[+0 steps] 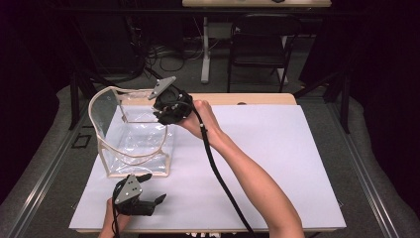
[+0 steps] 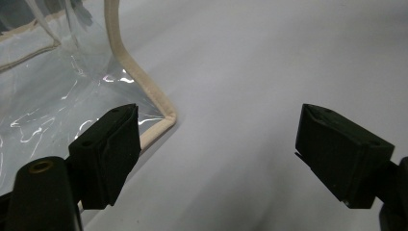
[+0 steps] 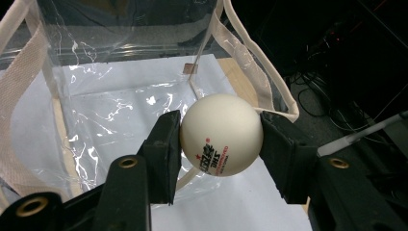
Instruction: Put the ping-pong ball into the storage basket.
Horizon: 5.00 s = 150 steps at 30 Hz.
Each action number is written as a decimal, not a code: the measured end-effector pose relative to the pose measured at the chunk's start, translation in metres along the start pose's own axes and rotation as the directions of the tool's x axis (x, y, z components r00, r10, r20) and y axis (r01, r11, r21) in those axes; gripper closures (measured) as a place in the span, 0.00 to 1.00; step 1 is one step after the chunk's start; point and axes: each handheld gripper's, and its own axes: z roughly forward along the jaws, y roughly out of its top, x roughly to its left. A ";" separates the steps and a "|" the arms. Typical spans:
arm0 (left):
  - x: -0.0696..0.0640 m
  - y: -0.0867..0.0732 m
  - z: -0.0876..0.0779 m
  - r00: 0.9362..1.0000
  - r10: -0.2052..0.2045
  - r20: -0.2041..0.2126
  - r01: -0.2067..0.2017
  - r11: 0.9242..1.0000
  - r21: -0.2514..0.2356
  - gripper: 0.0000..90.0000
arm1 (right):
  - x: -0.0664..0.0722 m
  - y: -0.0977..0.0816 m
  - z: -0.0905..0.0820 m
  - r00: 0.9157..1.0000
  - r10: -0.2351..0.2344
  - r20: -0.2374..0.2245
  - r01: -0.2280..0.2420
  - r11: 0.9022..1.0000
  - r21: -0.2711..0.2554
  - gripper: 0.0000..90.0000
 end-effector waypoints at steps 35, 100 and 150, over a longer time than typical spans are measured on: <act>0.000 0.000 0.000 1.000 0.001 0.001 -0.001 1.000 -0.001 0.18 | 0.016 0.009 0.016 0.998 -0.042 -0.037 0.044 0.998 0.037 0.56; 0.001 0.000 -0.001 1.000 0.003 0.000 -0.003 1.000 -0.003 0.18 | 0.037 0.006 0.044 0.989 -0.066 -0.132 0.086 0.984 0.155 0.56; 0.001 0.000 0.000 1.000 -0.008 -0.008 0.008 1.000 0.004 0.18 | -0.001 -0.025 -0.012 0.985 0.081 -0.150 -0.077 0.997 0.032 0.12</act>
